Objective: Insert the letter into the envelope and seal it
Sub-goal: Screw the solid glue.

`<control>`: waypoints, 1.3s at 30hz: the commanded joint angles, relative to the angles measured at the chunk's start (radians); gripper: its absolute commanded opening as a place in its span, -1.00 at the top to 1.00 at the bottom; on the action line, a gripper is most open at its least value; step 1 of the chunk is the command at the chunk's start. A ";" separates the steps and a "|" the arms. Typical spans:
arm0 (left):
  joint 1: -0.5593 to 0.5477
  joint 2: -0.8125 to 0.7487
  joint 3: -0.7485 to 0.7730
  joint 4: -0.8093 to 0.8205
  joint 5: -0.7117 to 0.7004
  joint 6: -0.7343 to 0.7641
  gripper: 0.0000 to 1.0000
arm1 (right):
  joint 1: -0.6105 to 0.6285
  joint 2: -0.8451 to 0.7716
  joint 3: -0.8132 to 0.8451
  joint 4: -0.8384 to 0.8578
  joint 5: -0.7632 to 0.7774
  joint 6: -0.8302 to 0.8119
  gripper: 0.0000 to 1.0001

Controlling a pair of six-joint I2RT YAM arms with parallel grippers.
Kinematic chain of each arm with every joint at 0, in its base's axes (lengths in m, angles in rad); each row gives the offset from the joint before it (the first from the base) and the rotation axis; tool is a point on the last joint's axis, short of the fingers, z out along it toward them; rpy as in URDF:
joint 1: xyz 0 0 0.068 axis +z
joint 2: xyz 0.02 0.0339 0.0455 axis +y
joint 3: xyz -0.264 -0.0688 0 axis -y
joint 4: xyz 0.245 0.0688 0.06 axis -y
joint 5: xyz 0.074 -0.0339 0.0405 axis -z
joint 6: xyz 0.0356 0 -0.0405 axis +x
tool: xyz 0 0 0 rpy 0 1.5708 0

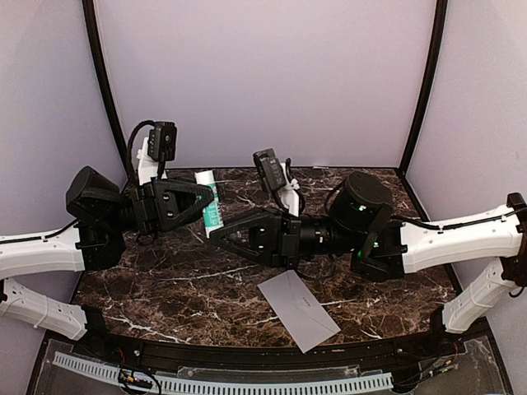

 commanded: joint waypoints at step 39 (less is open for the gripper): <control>0.001 0.042 -0.017 -0.663 -0.543 0.114 1.00 | 0.004 0.413 0.824 -1.258 0.895 -0.149 0.87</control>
